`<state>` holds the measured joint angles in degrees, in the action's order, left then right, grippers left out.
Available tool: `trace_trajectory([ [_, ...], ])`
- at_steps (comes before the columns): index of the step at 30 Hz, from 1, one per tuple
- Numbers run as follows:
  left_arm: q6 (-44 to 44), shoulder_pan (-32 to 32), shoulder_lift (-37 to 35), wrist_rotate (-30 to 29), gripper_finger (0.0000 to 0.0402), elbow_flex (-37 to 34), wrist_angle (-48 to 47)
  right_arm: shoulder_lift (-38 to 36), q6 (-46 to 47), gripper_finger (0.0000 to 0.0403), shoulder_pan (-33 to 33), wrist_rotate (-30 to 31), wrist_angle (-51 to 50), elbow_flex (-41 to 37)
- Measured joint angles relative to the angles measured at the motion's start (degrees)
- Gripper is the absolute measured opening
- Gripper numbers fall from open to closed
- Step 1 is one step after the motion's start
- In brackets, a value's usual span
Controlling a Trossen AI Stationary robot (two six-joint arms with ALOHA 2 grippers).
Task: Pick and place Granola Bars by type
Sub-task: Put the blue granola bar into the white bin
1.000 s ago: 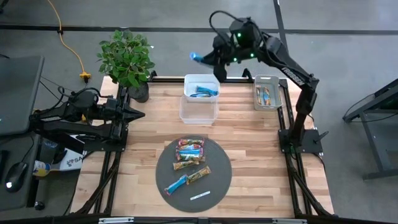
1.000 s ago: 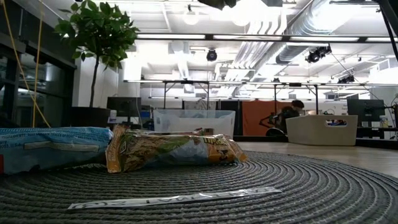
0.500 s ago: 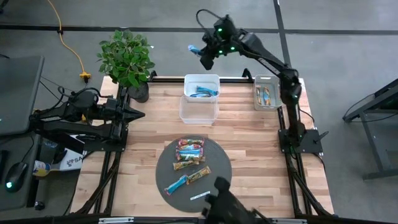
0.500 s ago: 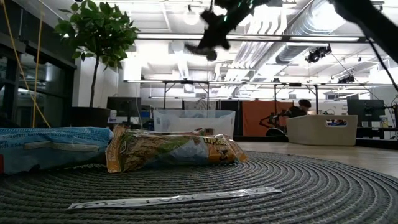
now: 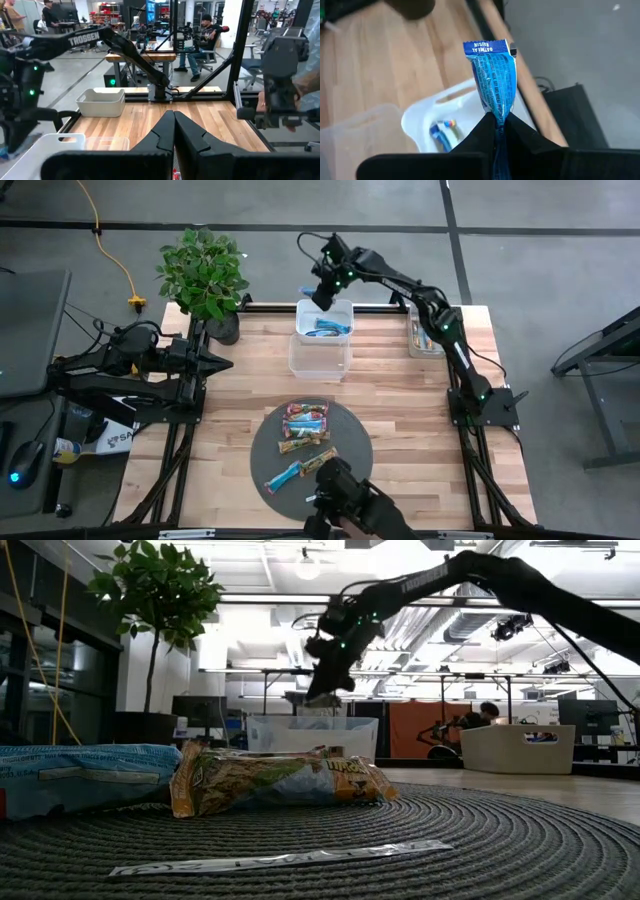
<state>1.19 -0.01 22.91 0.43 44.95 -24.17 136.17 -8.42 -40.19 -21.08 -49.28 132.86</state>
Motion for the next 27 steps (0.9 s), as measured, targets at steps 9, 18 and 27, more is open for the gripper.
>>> trace_trajectory([
  [9, 0.00, 0.00, -0.01, 0.02, 0.0001, 0.00, 0.01, 0.81, -11.68, 0.0019, 0.18, 1.18, -8.99, 0.00],
  [18, 0.00, 0.00, 0.00, 0.01, 0.0001, 0.00, 0.00, 0.79, -17.57, 0.0019, 1.49, 4.93, -10.52, -3.61],
  [27, 0.00, 0.00, -0.01, 0.02, 0.0001, 0.00, 0.01, 0.79, -17.30, 0.0022, 2.19, 7.82, -8.83, -10.86],
])
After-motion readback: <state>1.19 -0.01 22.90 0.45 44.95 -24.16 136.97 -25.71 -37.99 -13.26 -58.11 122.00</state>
